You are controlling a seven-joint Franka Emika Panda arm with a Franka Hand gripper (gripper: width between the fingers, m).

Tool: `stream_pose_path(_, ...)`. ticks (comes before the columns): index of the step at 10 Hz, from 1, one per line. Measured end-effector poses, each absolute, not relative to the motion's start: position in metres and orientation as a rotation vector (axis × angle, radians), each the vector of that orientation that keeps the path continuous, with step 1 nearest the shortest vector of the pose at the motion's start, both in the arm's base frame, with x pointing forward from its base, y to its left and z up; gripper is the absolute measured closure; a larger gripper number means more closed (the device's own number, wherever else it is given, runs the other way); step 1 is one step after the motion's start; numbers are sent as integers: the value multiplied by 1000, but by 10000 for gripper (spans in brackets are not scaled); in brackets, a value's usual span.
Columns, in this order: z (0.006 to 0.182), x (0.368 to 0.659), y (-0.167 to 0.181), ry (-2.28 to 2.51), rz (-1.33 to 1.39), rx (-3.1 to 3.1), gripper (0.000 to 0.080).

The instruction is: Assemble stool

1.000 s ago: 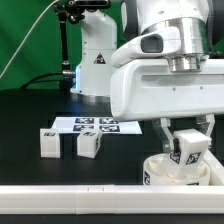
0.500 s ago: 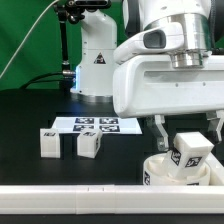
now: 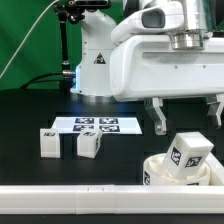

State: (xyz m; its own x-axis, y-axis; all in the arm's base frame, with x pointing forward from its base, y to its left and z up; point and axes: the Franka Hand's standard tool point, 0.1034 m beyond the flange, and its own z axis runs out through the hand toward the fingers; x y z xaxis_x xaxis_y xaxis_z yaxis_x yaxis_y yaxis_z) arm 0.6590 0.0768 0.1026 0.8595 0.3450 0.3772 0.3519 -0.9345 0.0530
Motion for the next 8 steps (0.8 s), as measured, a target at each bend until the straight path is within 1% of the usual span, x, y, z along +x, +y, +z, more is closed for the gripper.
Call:
stream_pose_path(2,102,659,77,-564,-604,-3012,151)
stream_pose_path(5,100,658,68,-457,-515,-3040,151)
stream_pose_path(7,96,648,75,-353,-269,-3060,151)
stream_pose_path(8,96,646,76,-351,-186,-3060,151)
